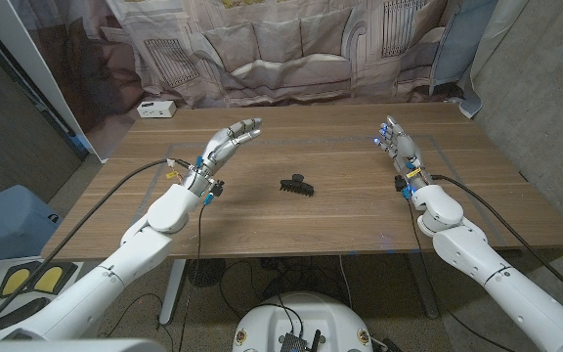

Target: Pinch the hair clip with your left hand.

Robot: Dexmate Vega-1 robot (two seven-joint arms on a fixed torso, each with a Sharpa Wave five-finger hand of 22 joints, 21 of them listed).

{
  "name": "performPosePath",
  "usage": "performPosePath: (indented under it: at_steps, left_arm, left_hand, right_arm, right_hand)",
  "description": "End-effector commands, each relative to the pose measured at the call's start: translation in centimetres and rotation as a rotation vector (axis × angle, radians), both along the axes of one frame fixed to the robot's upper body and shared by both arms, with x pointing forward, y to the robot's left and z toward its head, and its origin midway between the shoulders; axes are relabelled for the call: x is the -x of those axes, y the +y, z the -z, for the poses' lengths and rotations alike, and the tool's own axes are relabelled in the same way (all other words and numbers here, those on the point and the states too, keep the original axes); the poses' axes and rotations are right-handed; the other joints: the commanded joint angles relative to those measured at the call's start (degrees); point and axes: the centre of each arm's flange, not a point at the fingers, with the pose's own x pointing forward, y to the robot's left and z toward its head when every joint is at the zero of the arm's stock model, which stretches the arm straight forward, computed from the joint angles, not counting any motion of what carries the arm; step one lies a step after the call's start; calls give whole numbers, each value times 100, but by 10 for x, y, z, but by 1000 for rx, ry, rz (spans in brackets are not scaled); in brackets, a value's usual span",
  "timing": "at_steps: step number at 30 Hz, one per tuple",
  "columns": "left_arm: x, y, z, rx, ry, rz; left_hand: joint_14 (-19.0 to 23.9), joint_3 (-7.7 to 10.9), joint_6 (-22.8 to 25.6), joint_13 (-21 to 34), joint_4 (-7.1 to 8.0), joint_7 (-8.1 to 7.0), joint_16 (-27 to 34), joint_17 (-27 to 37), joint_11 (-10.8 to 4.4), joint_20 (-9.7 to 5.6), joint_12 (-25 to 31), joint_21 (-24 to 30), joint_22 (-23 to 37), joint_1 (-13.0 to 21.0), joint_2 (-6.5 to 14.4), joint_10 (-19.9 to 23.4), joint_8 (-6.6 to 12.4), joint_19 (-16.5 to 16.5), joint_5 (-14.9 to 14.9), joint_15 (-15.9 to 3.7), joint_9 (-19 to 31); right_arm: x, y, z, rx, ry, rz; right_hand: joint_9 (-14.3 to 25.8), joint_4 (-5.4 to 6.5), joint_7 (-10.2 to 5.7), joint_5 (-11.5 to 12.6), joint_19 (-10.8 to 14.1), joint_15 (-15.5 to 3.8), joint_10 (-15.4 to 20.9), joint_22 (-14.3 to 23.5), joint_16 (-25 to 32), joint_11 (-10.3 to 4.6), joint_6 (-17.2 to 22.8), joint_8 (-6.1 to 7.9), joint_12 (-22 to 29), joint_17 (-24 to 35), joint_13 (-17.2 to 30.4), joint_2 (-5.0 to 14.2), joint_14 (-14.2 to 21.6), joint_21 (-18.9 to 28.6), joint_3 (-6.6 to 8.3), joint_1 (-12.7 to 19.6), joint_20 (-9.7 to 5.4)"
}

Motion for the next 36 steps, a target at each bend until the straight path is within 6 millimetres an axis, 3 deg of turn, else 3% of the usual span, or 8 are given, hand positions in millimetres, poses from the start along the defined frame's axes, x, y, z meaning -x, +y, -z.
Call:
performPosePath:
  at_steps: [1,15,36]
  left_arm:
    - [20,1,5,-32,-73,-74]
    - [35,-10,0,-148,-175,-200]
    - [59,-20,-11,-293,-323,-430]
  left_hand:
    - [110,62,116,14,5,-2,-12,16,-21,-23,9,-11,22,126,-30,111,54,103,-7,-10,19]
    - [244,99,282,15,13,-29,-14,13,-66,-38,25,-41,24,316,-110,268,66,229,-37,-39,20]
    - [394,143,445,19,30,-61,-22,10,-144,-72,33,-87,27,524,-164,434,58,347,-60,-91,24]
  right_arm:
    - [17,2,7,-6,-10,18]
    - [37,-3,16,-14,-22,37]
    - [46,-8,23,-19,-21,35]
  right_hand:
    - [7,-27,-9,31,56,31,31,7,-25,7,36,21,-19,2,20,-42,32,-6,14,13,12]
    - [8,-37,-11,29,65,45,46,7,-28,8,33,17,-27,-1,21,-29,59,-22,19,33,21]
    - [9,-44,-5,24,75,35,73,8,-42,15,44,18,-36,-2,23,-18,67,-43,17,45,28]
